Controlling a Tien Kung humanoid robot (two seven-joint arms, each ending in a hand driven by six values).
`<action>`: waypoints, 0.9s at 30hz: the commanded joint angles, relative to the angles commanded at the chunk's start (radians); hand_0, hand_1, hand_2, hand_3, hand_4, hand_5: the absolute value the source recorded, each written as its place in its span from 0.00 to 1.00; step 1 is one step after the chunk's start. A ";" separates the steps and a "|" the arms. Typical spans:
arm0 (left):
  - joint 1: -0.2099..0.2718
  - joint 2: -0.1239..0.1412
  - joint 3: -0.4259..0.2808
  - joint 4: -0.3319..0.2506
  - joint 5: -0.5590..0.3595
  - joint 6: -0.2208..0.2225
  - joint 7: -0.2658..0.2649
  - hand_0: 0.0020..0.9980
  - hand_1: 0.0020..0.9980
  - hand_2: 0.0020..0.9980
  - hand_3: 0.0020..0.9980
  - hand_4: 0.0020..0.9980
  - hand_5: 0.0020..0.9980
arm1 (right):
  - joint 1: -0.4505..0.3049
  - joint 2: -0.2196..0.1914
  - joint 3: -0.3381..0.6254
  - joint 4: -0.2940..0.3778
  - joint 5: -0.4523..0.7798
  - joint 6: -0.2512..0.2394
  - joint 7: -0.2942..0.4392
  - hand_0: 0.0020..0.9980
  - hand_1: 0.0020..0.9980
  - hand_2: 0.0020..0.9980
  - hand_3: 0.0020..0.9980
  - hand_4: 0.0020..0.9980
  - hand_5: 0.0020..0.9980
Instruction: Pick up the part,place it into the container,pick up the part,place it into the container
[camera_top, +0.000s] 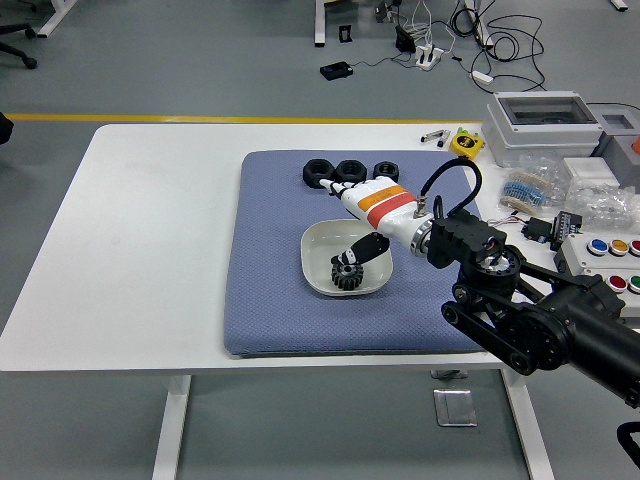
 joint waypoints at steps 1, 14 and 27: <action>0.000 0.000 0.001 0.000 -0.002 0.000 -0.001 0.51 0.54 0.70 0.60 0.59 0.59 | 0.002 -0.007 0.011 -0.002 0.003 -0.005 -0.001 0.48 0.64 0.85 1.00 1.00 0.34; 0.003 -0.002 -0.012 0.001 0.014 0.000 0.009 0.51 0.53 0.70 0.60 0.59 0.58 | 0.030 -0.061 0.004 -0.142 0.023 0.076 0.042 0.48 0.65 0.75 0.83 1.00 0.34; 0.003 -0.005 -0.017 0.001 0.018 0.001 0.011 0.51 0.53 0.70 0.60 0.60 0.58 | 0.013 -0.070 -0.026 -0.219 0.093 0.091 0.064 0.34 0.54 0.59 0.62 0.91 0.30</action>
